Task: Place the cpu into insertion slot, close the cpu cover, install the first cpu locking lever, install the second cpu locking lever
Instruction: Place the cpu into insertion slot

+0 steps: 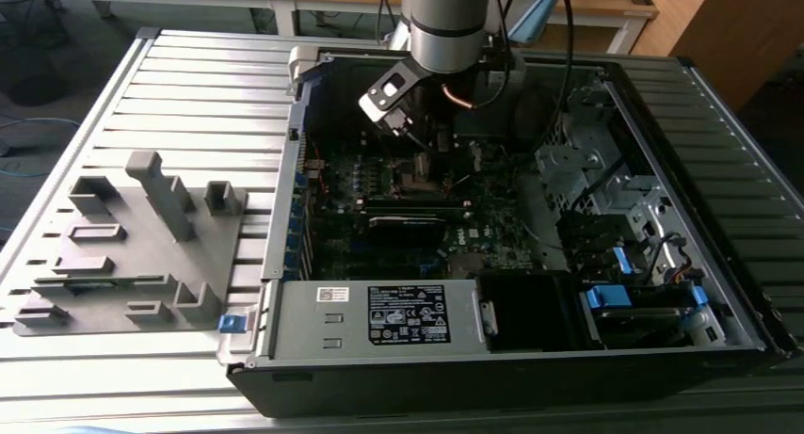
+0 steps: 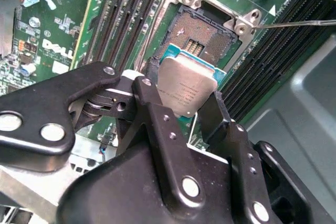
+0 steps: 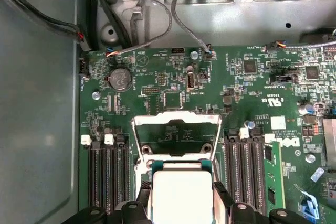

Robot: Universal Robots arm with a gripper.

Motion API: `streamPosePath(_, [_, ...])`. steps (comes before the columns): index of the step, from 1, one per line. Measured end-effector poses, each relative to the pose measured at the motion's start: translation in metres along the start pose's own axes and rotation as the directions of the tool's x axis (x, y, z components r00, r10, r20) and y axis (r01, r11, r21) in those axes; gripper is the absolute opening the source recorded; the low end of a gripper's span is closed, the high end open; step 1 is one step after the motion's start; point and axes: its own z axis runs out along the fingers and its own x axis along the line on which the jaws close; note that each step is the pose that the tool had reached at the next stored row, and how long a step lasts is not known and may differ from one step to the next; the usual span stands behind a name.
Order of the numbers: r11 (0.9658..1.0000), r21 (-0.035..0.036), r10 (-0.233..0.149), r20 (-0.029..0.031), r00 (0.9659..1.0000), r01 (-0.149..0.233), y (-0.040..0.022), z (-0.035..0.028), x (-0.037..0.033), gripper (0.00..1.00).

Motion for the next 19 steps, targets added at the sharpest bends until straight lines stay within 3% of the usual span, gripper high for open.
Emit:
streamPosePath(6, [1.0000, 0.0000, -0.003, -0.0020, 1.0000, 0.003, -0.0047, 0.0003, -0.0002, 0.54])
streamPosePath(15, [0.9982, 0.0007, -0.060, -0.0083, 0.9982, 0.060, -0.0072, 0.0015, -0.0003, 0.54])
streamPosePath(19, [0.9977, 0.0008, -0.068, -0.0090, 0.9977, 0.068, -0.0073, 0.0016, -0.0004, 0.54])
